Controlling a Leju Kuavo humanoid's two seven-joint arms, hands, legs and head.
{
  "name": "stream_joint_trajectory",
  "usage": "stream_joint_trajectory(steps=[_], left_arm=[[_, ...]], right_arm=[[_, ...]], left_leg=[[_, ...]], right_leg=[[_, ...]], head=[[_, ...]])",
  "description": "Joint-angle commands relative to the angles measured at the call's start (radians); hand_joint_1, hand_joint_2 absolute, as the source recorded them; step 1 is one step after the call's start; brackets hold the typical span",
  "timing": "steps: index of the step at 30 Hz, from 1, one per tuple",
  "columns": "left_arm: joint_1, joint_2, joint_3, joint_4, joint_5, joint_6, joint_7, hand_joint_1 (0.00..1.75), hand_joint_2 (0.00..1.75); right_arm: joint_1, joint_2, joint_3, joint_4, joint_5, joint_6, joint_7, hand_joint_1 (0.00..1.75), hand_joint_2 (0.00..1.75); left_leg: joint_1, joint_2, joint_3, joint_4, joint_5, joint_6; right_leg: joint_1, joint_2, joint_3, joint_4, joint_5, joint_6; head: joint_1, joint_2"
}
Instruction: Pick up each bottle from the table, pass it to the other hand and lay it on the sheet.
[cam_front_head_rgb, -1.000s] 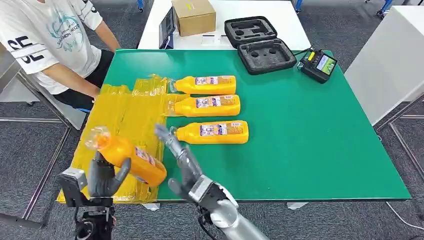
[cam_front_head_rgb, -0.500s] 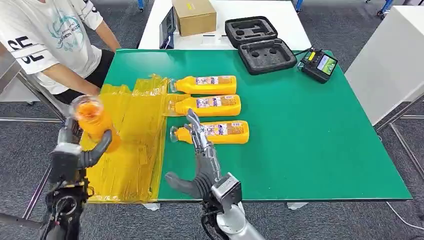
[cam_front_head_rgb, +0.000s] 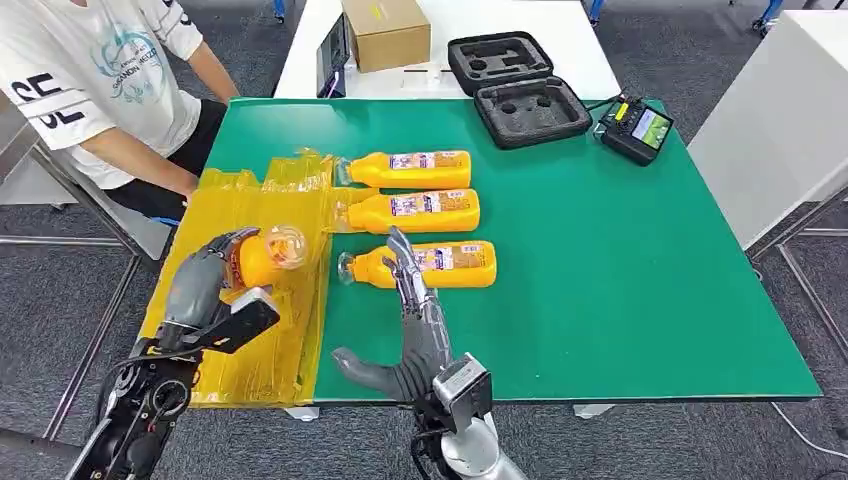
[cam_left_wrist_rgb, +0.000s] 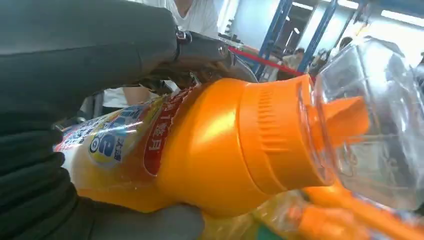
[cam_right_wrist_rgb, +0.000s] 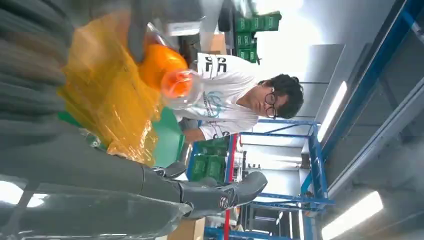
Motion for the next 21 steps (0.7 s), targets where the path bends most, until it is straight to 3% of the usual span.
stream_joint_trajectory(steps=[1, 4, 13, 21], left_arm=[[-0.033, 0.154, -0.134, 0.166, -0.181, -0.108, 0.101, 1.75, 1.75], [-0.027, 0.197, -0.165, 0.18, -0.293, -0.183, 0.161, 1.75, 1.75], [-0.059, 0.249, -0.221, 0.193, -0.393, -0.336, 0.179, 1.75, 1.75], [-0.11, 0.24, -0.253, 0.243, -0.394, -0.4, 0.159, 1.75, 1.75]], right_arm=[[-0.012, -0.008, -0.043, 0.046, -0.009, 0.045, 0.001, 0.0, 1.75], [-0.009, 0.003, -0.052, 0.054, -0.003, 0.07, 0.001, 0.0, 1.75], [-0.01, 0.025, -0.072, 0.092, -0.014, 0.12, 0.001, 0.0, 1.75], [-0.015, 0.034, -0.073, 0.107, -0.01, 0.118, 0.001, 0.0, 1.75]], left_leg=[[0.0, -0.001, 0.004, -0.001, -0.001, -0.001], [0.001, 0.0, 0.005, -0.001, -0.001, -0.001], [0.001, -0.002, 0.004, -0.001, -0.001, -0.001], [0.0, -0.003, 0.006, -0.002, -0.001, -0.001]], right_leg=[[0.0, 0.0, 0.004, -0.001, -0.001, -0.001], [0.0, 0.001, 0.004, -0.001, -0.001, -0.001], [0.0, -0.001, 0.004, 0.0, -0.002, -0.001], [0.0, 0.0, 0.006, -0.001, -0.001, -0.001]], head=[[0.0, 0.0], [0.0, 0.0], [0.0, 0.0], [0.0, 0.0]])
